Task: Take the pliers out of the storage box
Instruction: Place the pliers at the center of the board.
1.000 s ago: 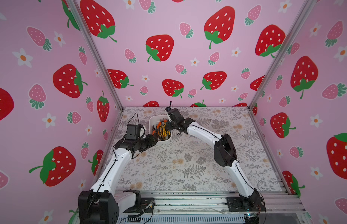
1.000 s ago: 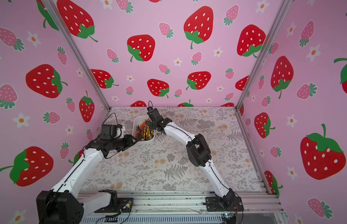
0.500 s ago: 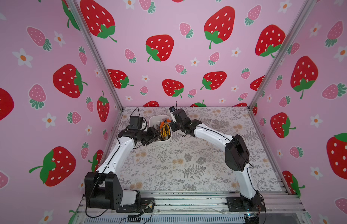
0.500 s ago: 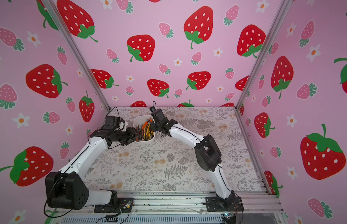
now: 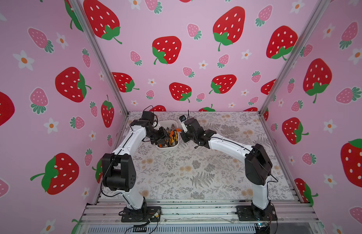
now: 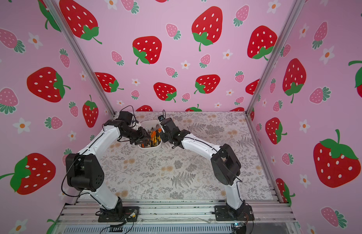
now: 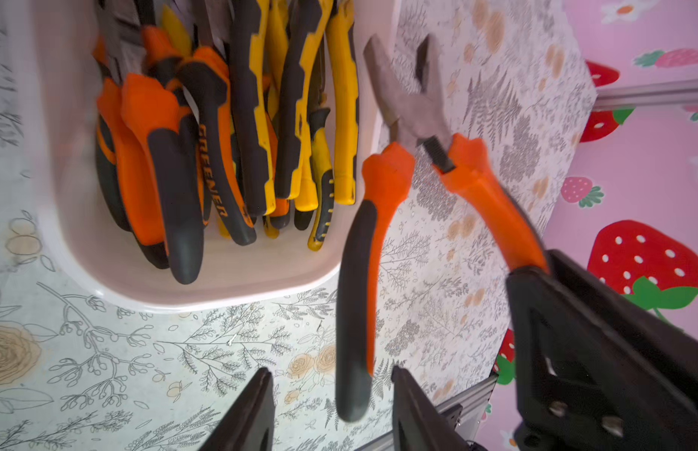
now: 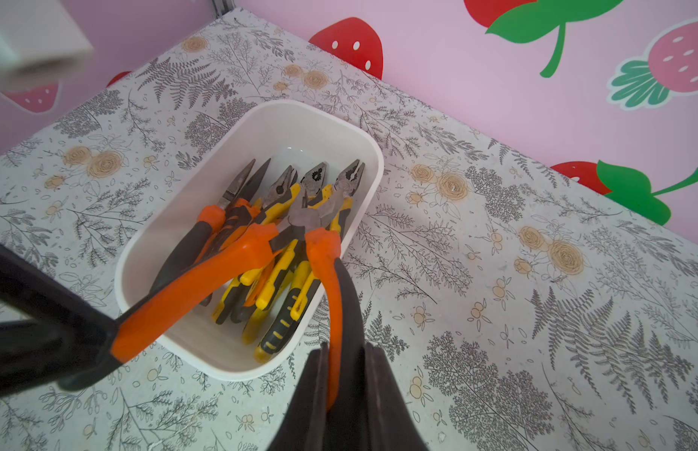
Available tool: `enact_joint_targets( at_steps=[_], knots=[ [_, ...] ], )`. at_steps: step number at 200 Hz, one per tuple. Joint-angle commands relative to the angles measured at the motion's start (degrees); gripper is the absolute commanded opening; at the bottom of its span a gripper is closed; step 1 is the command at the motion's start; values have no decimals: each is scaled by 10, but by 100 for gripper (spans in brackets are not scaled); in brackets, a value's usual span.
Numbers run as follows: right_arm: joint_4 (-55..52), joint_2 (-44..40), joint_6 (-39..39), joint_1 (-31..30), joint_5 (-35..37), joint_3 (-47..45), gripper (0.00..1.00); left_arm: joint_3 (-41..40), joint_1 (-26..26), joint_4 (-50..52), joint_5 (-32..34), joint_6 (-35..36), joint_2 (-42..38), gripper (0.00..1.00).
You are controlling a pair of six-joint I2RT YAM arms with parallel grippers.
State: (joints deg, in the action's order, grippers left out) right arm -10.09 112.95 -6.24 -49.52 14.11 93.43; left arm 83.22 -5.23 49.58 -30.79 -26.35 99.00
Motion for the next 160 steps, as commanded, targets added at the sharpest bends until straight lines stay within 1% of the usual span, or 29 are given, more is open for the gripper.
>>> enact_joint_targets(
  at_steps=[1,29,56,64,76,89,106,143,160],
  knots=[
    [62,-38,9,-5,-9,-7,0,43,-17,54,-56,42,20,50],
    [62,-45,6,-5,-26,-18,0,68,-34,69,-45,48,31,51],
    [58,-57,10,-6,-64,-34,0,86,-35,81,-42,53,39,50],
    [58,-62,13,-7,-66,-40,0,91,-35,85,-42,56,42,46],
    [59,-68,18,-8,-61,-48,0,94,-35,91,-46,58,46,36],
    [60,-75,24,-8,-56,-55,0,94,-37,95,-46,61,48,33],
    [59,-80,32,-8,-51,-57,0,89,-40,102,-41,68,52,33],
    [49,-93,39,-9,-45,-56,0,70,-43,101,-29,73,55,39],
    [46,-98,38,-9,-44,-60,0,67,-43,100,-26,74,58,39]
  ],
)
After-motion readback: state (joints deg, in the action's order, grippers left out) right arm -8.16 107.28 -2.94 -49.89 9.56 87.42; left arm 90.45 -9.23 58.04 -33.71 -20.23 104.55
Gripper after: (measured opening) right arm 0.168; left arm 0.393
